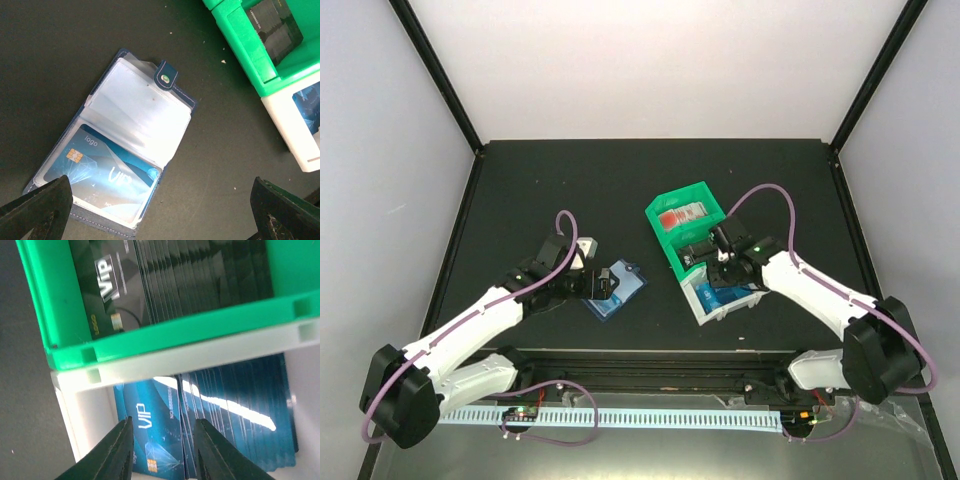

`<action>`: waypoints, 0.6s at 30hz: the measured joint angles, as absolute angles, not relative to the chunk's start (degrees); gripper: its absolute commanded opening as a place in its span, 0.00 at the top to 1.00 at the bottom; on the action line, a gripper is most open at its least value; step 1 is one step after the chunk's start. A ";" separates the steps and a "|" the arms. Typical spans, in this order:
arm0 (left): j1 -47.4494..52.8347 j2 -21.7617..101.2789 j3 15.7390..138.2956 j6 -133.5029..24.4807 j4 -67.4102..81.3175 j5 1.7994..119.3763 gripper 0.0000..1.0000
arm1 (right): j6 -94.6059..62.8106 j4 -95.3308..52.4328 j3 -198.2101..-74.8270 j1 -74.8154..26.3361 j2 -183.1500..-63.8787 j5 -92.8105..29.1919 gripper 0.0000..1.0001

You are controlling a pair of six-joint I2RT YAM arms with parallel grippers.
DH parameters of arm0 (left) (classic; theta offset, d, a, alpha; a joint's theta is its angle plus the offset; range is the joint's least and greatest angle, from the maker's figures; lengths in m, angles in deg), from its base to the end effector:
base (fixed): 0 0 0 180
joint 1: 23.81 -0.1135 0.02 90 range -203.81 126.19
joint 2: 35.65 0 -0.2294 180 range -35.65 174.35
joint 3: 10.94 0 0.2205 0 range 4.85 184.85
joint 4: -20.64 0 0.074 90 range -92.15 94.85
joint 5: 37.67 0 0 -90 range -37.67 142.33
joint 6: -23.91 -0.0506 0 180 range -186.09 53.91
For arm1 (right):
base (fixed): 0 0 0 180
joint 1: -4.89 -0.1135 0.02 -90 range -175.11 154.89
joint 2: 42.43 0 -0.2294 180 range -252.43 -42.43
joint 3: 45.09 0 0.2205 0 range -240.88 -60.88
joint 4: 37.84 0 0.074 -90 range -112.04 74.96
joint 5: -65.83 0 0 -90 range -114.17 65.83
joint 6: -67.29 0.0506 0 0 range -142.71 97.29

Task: Put the credit cards into the card holder
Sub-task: Pick up the credit card from the storage box.

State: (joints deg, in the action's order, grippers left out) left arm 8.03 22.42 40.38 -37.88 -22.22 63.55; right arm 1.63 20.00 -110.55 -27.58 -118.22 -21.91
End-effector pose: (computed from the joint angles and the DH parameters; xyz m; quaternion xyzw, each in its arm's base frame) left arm 0.1628 -0.1127 0.1881 0.0633 0.9325 -0.2513 0.2516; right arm 0.1925 0.1201 0.1807 -0.0659 0.9795 0.0730 0.1757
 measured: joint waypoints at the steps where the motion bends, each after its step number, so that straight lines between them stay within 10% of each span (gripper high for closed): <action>1: 8.03 22.42 40.38 -38.06 -22.42 63.55 0.01 | 1.63 20.19 -110.23 -27.58 -118.48 -22.61 0.64; 8: 8.03 22.44 40.42 -38.56 -22.79 64.34 0.01 | 1.30 20.78 -109.16 -27.52 -122.11 -25.75 0.74; 18: 8.03 22.46 40.66 -39.63 -23.12 64.40 0.01 | 1.43 19.84 -109.26 -27.54 -128.58 -25.84 0.62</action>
State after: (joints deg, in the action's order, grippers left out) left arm 8.03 22.46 40.66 -39.63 -23.12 64.40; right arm 1.43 19.84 -109.26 -27.54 -128.58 -25.84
